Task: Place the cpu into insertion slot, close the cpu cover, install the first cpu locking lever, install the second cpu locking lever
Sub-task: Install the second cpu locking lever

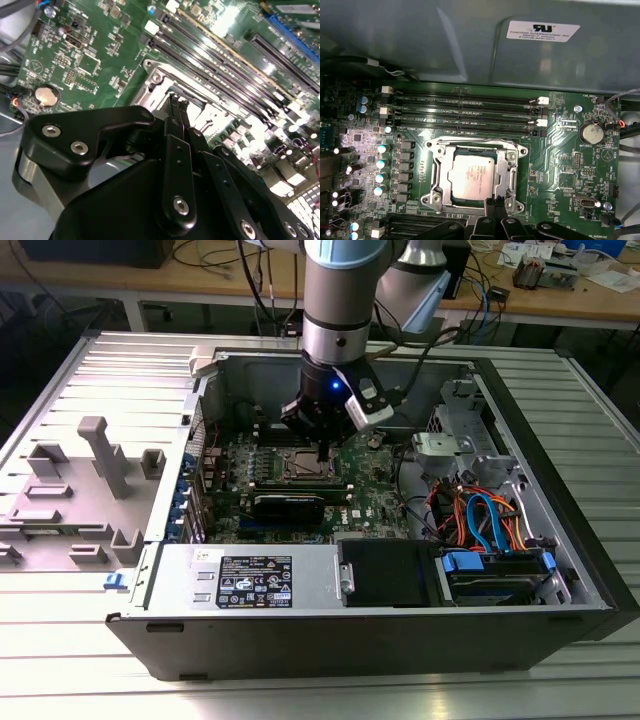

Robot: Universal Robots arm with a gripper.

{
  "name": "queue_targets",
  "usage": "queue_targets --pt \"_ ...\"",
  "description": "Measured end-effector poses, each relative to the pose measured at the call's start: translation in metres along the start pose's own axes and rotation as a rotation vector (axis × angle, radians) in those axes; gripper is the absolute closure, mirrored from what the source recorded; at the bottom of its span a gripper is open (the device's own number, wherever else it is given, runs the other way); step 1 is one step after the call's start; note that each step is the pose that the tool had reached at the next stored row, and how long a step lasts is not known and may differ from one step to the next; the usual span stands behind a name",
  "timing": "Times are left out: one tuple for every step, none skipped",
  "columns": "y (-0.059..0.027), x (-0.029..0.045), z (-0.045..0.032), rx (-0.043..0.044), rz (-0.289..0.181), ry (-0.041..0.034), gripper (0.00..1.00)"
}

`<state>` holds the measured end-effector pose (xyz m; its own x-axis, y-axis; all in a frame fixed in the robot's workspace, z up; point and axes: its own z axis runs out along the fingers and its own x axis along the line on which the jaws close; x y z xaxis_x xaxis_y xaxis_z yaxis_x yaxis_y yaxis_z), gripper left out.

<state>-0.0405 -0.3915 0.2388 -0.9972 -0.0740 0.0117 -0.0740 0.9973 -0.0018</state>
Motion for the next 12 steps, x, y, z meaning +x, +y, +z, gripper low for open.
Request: queue_targets --pt "-0.0022 0.0002 0.0 -0.0009 0.0 0.0134 0.89" --pt "-0.0044 0.0004 0.0 -0.0012 0.0 0.0178 0.89" --pt "-0.0057 0.0004 0.0 -0.0013 0.0 0.0193 0.89" --pt "-0.008 0.0006 0.0 -0.0013 0.0 0.0205 0.89" --pt "-0.0104 0.0008 0.0 -0.0016 0.0 0.0209 0.89" --pt "-0.0136 0.001 0.0 -0.0026 0.0 0.0217 0.89" --pt "-0.0182 0.0014 0.0 -0.0072 0.0 0.0219 0.89" --pt "-0.0208 0.0018 0.0001 -0.0124 0.0 0.0218 0.89" --pt "-0.0222 0.0022 0.0001 -0.0185 -0.001 0.0219 0.89" --pt "-0.0232 0.0029 0.0001 -0.0266 -0.001 0.0222 0.89" --pt "-0.0251 0.0041 0.0002 -0.036 -0.001 0.0229 0.89" --pt "-0.0263 0.0044 0.0003 -0.0405 -0.001 0.0243 0.89"
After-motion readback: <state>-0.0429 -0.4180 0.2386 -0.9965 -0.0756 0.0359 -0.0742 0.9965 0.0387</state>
